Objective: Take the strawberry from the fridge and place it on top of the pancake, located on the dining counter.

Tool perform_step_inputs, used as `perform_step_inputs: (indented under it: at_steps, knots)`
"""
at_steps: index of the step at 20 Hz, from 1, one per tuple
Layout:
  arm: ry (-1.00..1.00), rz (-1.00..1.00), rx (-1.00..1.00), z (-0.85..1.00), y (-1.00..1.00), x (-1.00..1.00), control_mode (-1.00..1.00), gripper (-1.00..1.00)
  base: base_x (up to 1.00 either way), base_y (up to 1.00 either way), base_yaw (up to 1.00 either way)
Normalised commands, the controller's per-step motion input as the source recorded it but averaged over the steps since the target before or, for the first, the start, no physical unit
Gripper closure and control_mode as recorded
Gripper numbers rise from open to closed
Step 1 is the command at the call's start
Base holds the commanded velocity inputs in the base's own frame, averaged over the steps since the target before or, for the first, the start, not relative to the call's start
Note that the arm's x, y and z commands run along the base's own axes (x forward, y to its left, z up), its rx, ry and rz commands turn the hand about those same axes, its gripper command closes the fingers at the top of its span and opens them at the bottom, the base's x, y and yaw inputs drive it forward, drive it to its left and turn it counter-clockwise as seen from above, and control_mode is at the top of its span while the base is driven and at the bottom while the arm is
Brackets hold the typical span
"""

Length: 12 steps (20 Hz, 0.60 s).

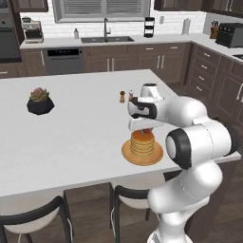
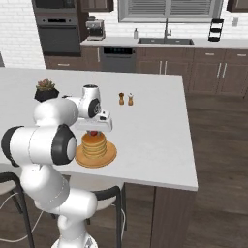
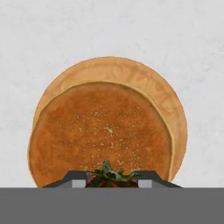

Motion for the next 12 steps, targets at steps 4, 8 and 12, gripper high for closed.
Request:
perform_step_inputs:
  at_steps: [4, 8, 12]
  knots:
    - [-0.13, 0.01, 0.00, -0.02, 0.00, -0.01, -1.00, 1.00, 0.00, 0.00, 0.00]
    - [-0.05, 0.02, 0.00, 0.00, 0.00, 0.00, -1.00, 1.00, 0.00, 0.00, 0.00]
    - [0.00, 0.02, 0.00, 0.02, 0.00, 0.00, -1.00, 1.00, 0.00, 0.00, 0.00]
